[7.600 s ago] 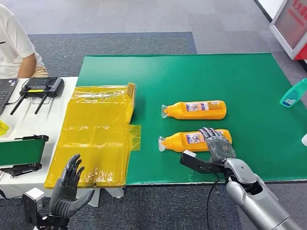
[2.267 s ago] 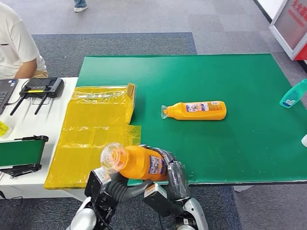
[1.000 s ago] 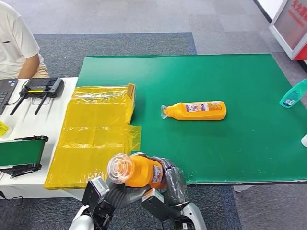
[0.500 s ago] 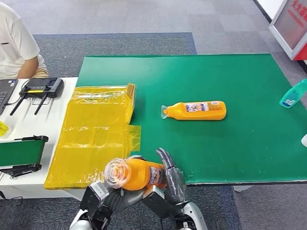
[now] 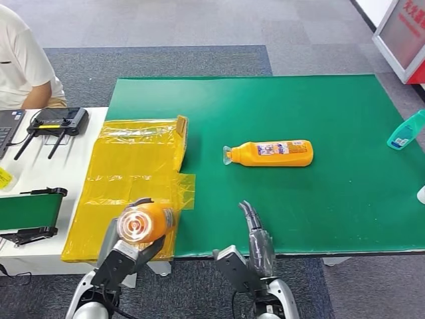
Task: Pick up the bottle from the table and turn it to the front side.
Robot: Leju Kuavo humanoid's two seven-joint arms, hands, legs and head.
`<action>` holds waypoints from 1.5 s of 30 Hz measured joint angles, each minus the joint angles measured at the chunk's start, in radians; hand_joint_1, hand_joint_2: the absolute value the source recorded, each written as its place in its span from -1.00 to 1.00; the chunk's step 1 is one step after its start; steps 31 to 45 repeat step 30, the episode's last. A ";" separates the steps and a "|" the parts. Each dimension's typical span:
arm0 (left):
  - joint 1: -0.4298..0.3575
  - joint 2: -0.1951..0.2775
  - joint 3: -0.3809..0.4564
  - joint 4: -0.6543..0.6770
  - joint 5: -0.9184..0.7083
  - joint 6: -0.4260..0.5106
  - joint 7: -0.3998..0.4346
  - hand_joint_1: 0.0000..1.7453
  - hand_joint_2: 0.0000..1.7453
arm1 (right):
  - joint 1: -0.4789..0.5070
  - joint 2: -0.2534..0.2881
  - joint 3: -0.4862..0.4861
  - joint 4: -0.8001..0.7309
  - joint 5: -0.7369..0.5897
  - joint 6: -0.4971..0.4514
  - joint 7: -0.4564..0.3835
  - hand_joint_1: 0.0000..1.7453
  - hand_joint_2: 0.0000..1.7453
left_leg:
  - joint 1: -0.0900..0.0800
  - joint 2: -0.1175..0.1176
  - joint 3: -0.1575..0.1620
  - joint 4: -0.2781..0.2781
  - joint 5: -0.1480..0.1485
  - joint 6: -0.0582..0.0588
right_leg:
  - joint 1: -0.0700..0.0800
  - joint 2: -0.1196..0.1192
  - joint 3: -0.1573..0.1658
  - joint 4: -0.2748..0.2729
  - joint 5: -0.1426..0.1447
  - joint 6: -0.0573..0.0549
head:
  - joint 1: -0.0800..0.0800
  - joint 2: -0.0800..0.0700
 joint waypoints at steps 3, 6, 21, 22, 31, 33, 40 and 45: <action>0.000 0.001 0.030 0.000 0.002 -0.002 0.000 1.00 1.00 | 0.003 0.000 -0.008 -0.005 0.001 0.000 0.000 -1.00 1.00 | 0.000 0.000 0.000 0.000 0.000 0.000 | 0.000 0.000 0.000 0.000 0.000 0.000 | 0.000 0.000; 0.000 0.001 0.059 0.000 -0.053 0.020 0.015 1.00 1.00 | 0.007 0.000 -0.017 -0.009 0.000 0.003 0.000 -1.00 1.00 | 0.000 0.000 0.000 0.000 0.000 0.000 | 0.000 0.000 0.000 0.000 0.000 0.000 | 0.000 0.000; -0.237 0.006 0.162 0.282 -0.718 0.092 0.317 1.00 1.00 | 0.049 -0.008 -0.054 -0.081 -0.022 0.064 -0.019 -1.00 1.00 | 0.000 0.000 0.000 0.000 0.002 0.000 | 0.000 0.000 -0.001 0.000 0.002 -0.001 | 0.000 0.000; -0.253 0.006 0.159 0.309 -0.740 0.096 0.328 1.00 1.00 | 0.051 -0.009 -0.056 -0.085 -0.023 0.069 -0.020 -1.00 1.00 | 0.000 0.000 0.000 0.000 0.002 0.000 | -0.001 0.000 -0.001 0.000 0.003 -0.001 | 0.000 0.000; -0.328 0.007 0.139 0.462 -0.783 0.123 0.333 1.00 1.00 | 0.043 -0.009 -0.062 -0.087 -0.025 0.088 -0.022 -1.00 1.00 | 0.000 0.000 0.000 0.000 0.002 -0.001 | 0.000 0.000 -0.001 0.000 0.002 -0.001 | 0.000 0.000; -0.328 0.007 0.139 0.462 -0.783 0.123 0.333 1.00 1.00 | 0.043 -0.009 -0.062 -0.087 -0.025 0.088 -0.022 -1.00 1.00 | 0.000 0.000 0.000 0.000 0.002 -0.001 | 0.000 0.000 -0.001 0.000 0.002 -0.001 | 0.000 0.000; -0.328 0.007 0.139 0.462 -0.783 0.123 0.333 1.00 1.00 | 0.043 -0.009 -0.062 -0.087 -0.025 0.088 -0.022 -1.00 1.00 | 0.000 0.000 0.000 0.000 0.002 -0.001 | 0.000 0.000 -0.001 0.000 0.002 -0.001 | 0.000 0.000; -0.328 0.007 0.139 0.462 -0.783 0.123 0.333 1.00 1.00 | 0.043 -0.009 -0.062 -0.087 -0.025 0.088 -0.022 -1.00 1.00 | 0.000 0.000 0.000 0.000 0.002 -0.001 | 0.000 0.000 -0.001 0.000 0.002 -0.001 | 0.000 0.000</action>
